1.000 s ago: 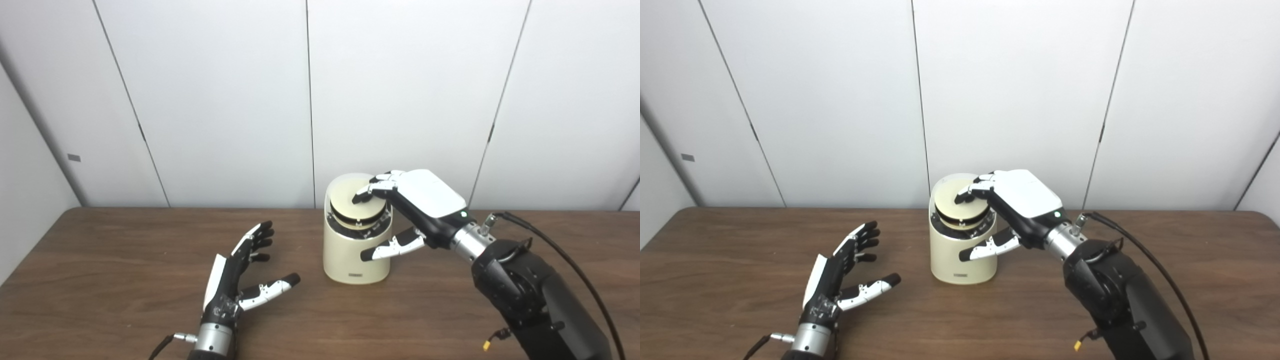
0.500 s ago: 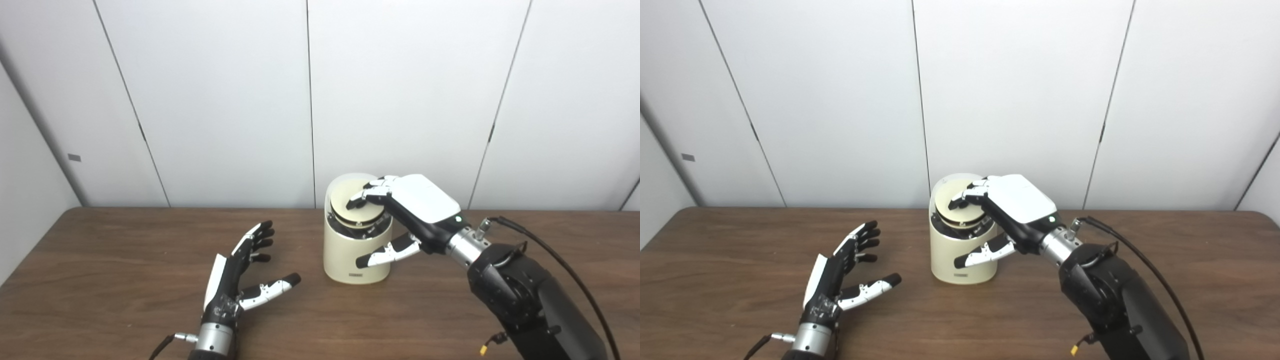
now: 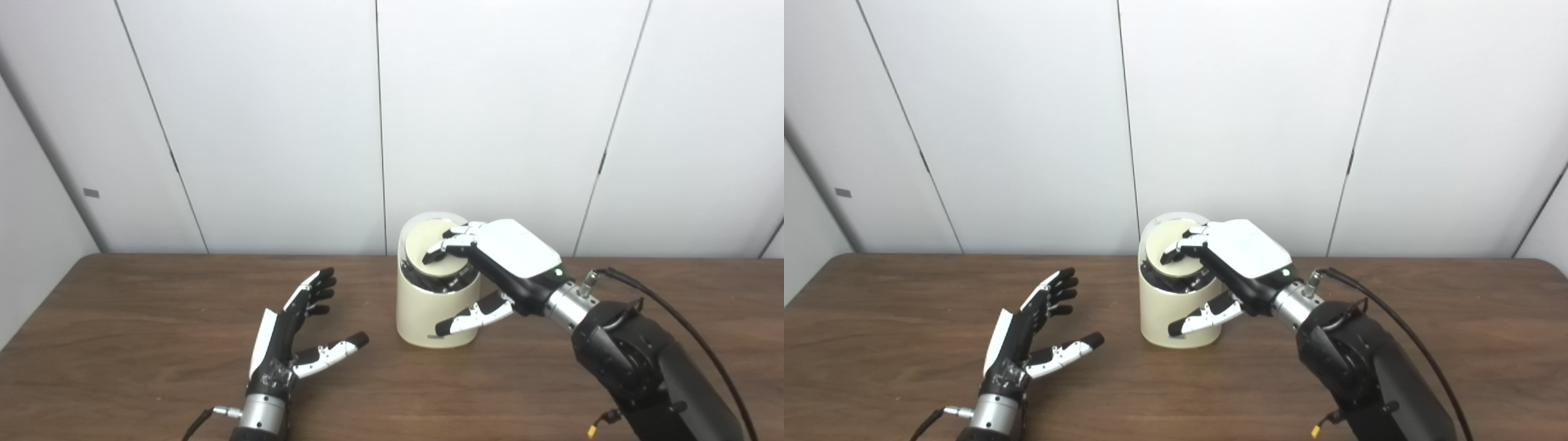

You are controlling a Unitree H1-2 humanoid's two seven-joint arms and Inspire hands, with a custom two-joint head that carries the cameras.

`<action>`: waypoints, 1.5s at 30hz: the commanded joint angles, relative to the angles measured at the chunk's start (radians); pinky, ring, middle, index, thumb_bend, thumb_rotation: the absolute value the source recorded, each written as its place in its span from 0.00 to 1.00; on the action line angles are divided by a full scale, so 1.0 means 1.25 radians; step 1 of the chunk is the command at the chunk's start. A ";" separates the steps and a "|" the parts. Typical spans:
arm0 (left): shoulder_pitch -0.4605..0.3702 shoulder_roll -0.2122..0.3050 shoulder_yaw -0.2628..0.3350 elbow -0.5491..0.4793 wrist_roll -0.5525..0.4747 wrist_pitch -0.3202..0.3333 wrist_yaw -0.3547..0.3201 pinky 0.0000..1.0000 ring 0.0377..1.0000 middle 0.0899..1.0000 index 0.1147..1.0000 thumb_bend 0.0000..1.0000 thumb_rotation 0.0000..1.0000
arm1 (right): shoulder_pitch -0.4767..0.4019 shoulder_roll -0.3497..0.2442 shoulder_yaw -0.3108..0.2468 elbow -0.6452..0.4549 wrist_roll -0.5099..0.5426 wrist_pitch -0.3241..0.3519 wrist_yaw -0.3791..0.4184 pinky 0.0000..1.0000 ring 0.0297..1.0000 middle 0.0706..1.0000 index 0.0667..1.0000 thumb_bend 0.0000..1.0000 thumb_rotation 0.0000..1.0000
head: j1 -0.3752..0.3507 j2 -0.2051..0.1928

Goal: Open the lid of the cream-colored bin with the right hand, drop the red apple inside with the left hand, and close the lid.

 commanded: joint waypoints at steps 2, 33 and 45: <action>-0.018 0.001 0.006 -0.029 -0.002 -0.007 0.012 0.76 0.81 0.83 0.87 0.84 0.27 | -0.015 -0.005 0.000 -0.020 -0.007 0.006 0.008 0.89 0.86 0.71 0.71 0.65 0.49 | 0.000 0.003; -0.004 0.010 0.008 -0.067 -0.009 0.029 -0.003 0.75 0.81 0.83 0.87 0.83 0.28 | -0.016 -0.010 0.070 -0.080 -0.120 0.177 0.224 0.88 0.82 0.71 0.69 0.68 0.47 | -0.002 0.025; -0.009 0.007 0.007 -0.052 -0.009 0.017 0.002 0.74 0.81 0.83 0.87 0.84 0.27 | 0.000 0.005 0.021 -0.079 -0.067 0.125 0.091 0.85 0.82 0.69 0.70 0.65 0.42 | 0.000 0.018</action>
